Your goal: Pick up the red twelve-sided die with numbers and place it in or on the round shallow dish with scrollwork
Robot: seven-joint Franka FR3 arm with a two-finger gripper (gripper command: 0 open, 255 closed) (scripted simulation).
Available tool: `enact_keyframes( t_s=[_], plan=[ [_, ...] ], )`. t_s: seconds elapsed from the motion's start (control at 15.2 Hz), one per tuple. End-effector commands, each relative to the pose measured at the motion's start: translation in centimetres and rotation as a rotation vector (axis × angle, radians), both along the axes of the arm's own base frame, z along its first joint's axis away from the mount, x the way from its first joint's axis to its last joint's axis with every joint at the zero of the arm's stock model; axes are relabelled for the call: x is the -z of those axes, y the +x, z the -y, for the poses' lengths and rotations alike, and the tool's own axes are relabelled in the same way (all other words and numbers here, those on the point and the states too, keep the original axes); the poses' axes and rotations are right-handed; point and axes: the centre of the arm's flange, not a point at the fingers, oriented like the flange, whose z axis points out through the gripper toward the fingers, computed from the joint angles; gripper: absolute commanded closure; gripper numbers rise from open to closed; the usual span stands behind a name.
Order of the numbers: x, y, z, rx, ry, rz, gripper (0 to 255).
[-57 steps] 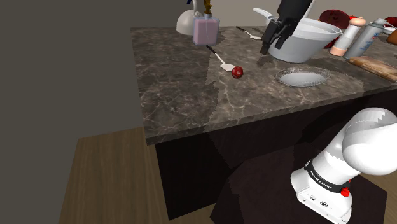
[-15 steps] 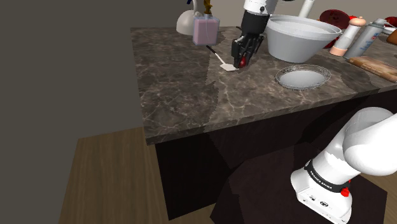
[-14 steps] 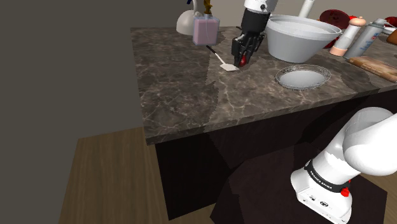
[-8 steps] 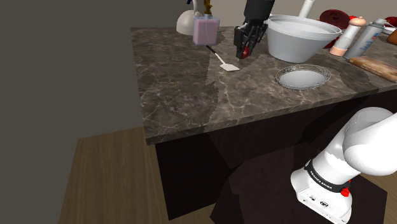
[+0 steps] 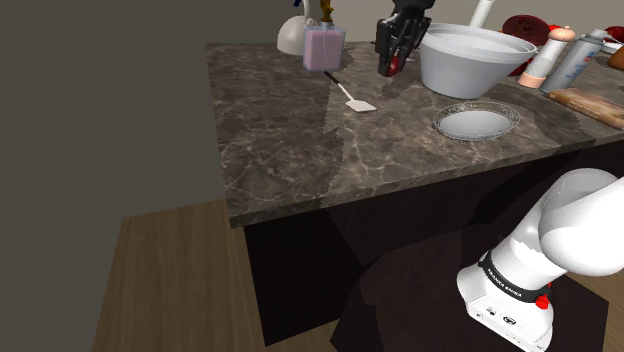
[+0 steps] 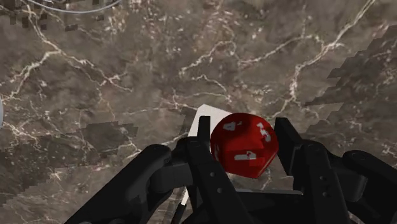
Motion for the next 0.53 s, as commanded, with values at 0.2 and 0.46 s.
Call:
enact_keyframes(
  t_s=[0.2,0.46],
  plan=[
    [-0.5,-4.6,3.8,0.0,0.0,0.0,255],
    [-0.5,-8.7,7.2,0.0,0.0,0.0,255]
  ],
)
